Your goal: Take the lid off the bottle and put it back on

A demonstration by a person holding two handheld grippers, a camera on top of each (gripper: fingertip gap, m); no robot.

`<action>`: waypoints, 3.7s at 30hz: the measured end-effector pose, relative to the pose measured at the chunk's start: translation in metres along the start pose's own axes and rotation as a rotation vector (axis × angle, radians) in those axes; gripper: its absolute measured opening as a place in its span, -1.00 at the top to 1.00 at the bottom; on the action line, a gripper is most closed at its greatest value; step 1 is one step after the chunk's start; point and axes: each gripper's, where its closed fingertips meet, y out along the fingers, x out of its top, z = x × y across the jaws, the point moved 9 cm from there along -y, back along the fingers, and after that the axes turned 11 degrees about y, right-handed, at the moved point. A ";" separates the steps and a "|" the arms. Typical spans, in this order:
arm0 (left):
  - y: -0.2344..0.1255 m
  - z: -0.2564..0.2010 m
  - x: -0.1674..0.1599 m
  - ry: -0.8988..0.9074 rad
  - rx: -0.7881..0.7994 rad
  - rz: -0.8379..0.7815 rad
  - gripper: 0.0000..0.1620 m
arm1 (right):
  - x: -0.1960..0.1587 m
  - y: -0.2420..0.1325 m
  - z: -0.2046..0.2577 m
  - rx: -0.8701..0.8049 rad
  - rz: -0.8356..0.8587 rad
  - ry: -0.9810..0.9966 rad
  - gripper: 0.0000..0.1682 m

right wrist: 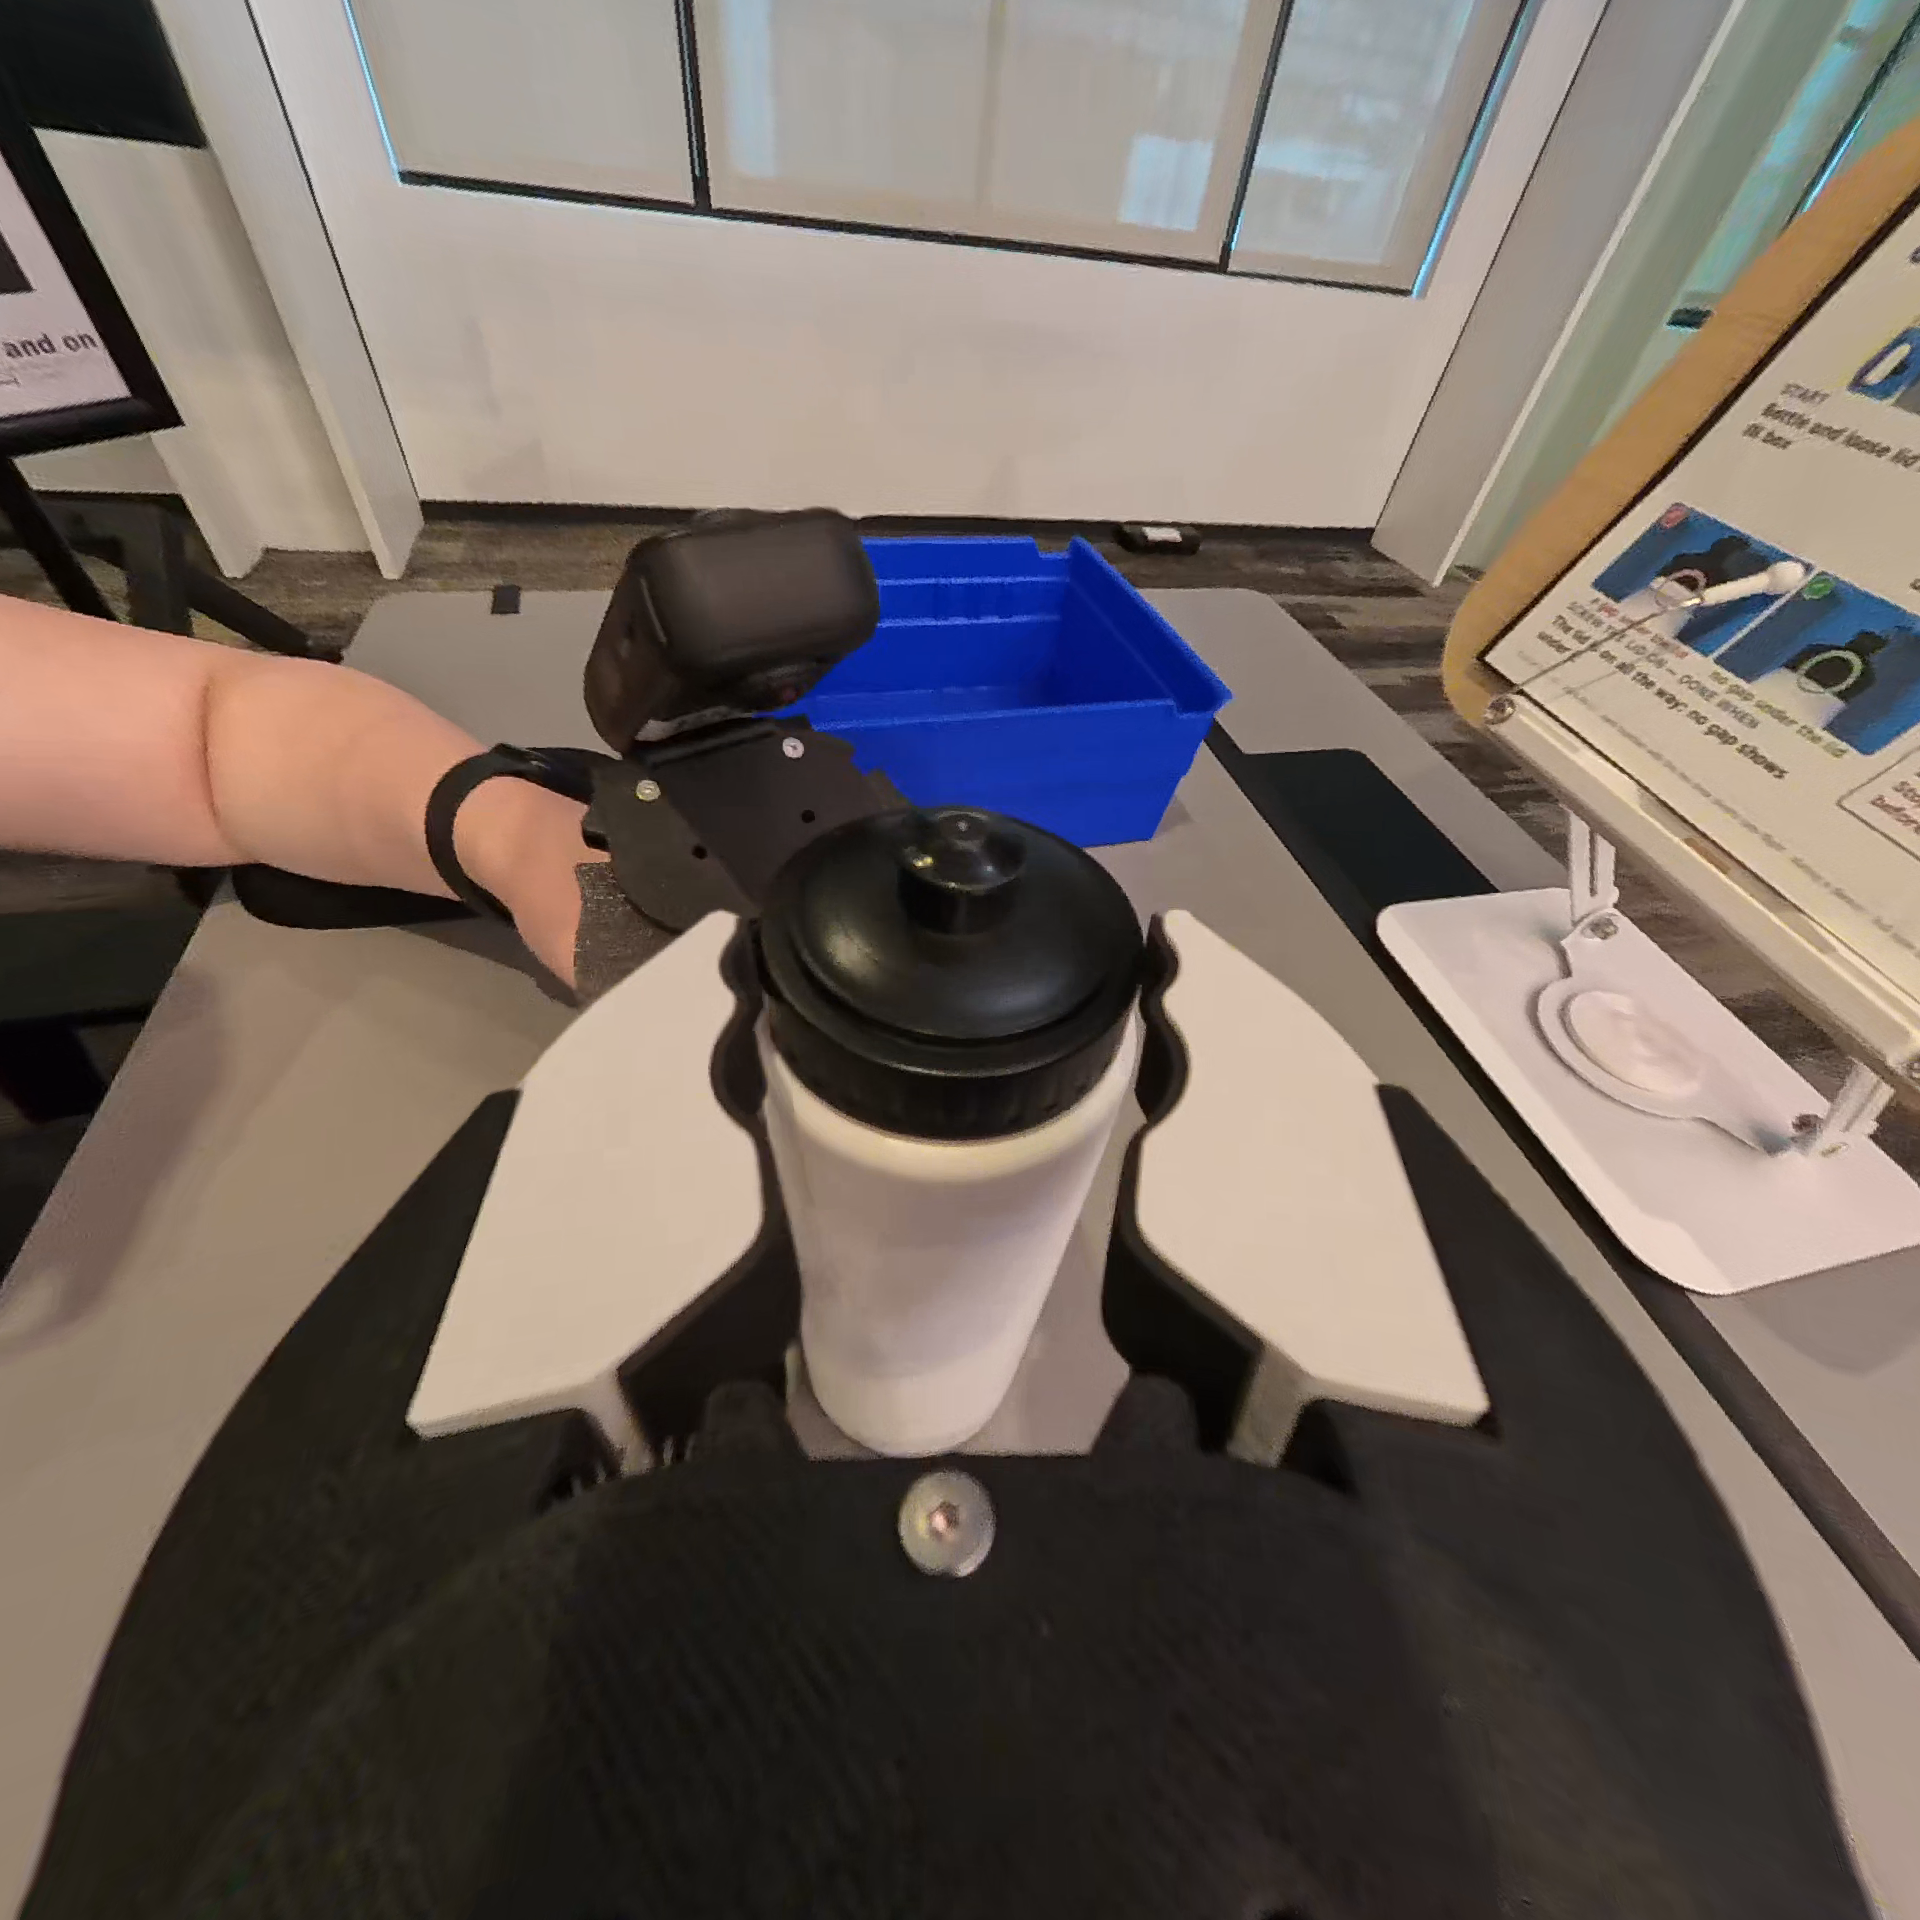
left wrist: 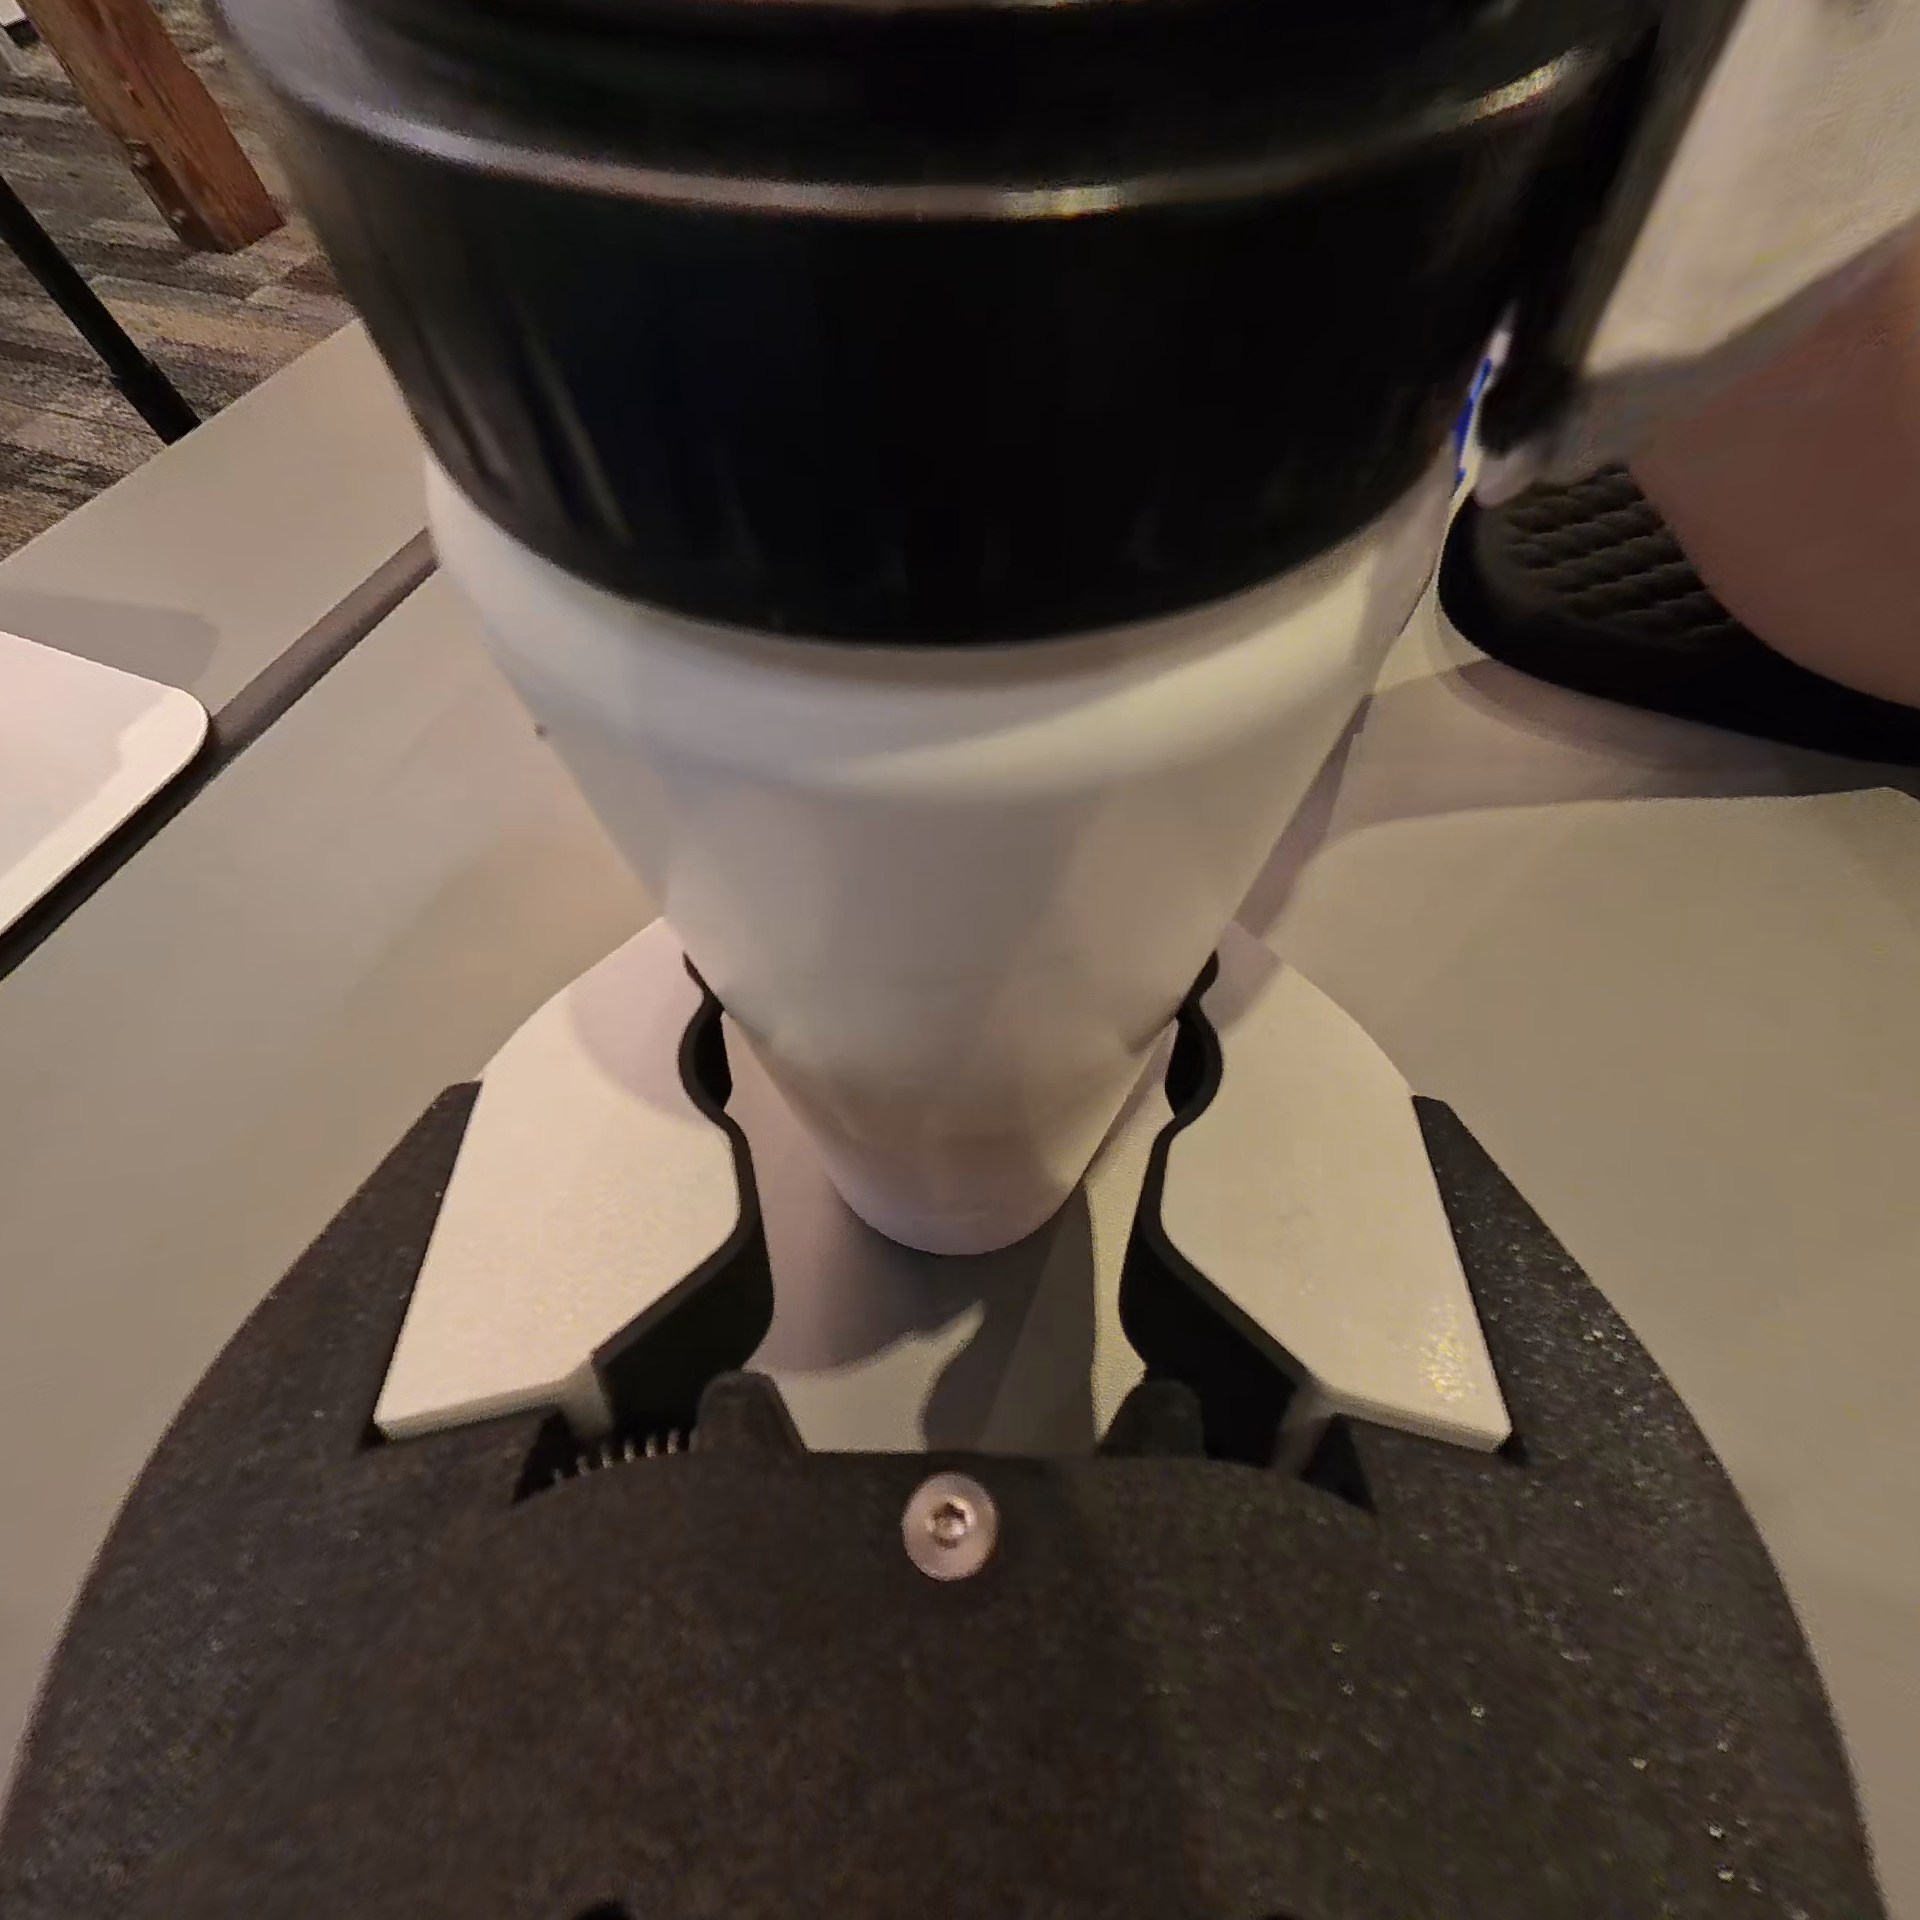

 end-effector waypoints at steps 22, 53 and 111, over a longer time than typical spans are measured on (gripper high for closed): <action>-0.003 -0.002 0.001 -0.055 0.201 0.069 -0.03 | 0.001 0.004 0.000 -0.051 -0.015 0.067 0.06; -0.003 0.002 -0.002 -0.098 0.237 0.073 -0.03 | -0.003 0.018 0.007 -0.245 -0.039 0.144 0.14; 0.010 0.007 0.003 -0.151 0.145 0.058 -0.02 | -0.002 0.021 0.013 -0.394 -0.054 0.130 0.12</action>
